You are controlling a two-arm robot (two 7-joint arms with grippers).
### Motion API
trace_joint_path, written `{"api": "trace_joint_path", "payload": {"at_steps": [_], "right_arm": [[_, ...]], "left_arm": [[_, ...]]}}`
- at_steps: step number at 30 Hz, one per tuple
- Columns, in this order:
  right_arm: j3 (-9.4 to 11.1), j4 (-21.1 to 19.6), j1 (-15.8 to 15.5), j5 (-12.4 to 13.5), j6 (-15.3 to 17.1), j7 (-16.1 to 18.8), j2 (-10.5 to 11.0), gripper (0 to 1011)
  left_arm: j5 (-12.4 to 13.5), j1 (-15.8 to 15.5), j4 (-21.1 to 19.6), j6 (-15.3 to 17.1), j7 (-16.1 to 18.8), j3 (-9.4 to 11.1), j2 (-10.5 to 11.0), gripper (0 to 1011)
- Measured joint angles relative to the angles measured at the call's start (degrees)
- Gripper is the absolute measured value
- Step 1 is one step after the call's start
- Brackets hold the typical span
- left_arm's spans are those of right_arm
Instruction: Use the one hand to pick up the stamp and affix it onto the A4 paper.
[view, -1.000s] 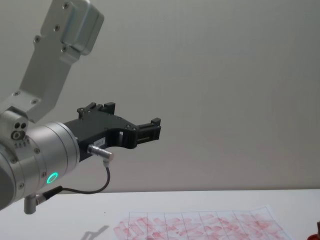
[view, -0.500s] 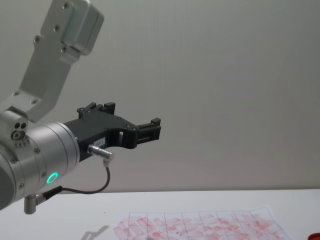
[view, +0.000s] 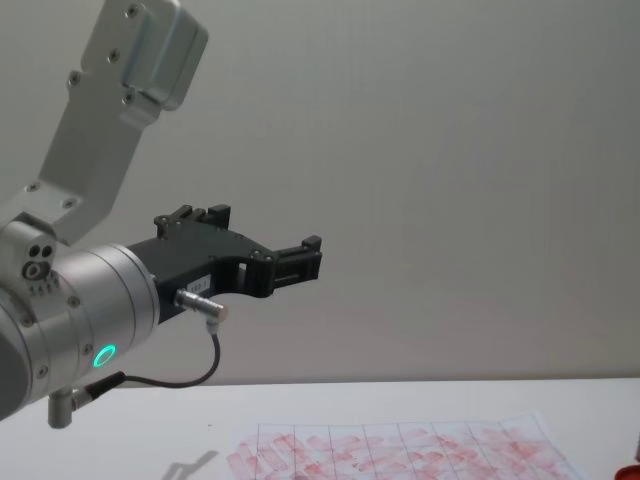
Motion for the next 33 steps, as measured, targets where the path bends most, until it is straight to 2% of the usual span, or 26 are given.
{"api": "trace_joint_path", "payload": {"at_steps": [13,19,27,33], "right_arm": [[-0.4,-1.3,1.8,-2.1,-4.2,4.4,-0.3,219],[-1.4,-0.9,3.5,-2.9,-5.8,8.6,-1.3,219],[-3.1,1.5,5.7,-3.8,-6.1,13.6,-3.2,218],[-4.8,4.1,7.0,-5.0,-4.9,16.8,-4.6,218]], "left_arm": [[0.0,0.0,0.0,0.0,0.0,0.0,0.0,1001],[0.0,0.0,0.0,0.0,0.0,0.0,0.0,1001],[0.0,0.0,0.0,0.0,0.0,0.0,0.0,1001],[0.0,0.0,0.0,0.0,0.0,0.0,0.0,1001]]}}
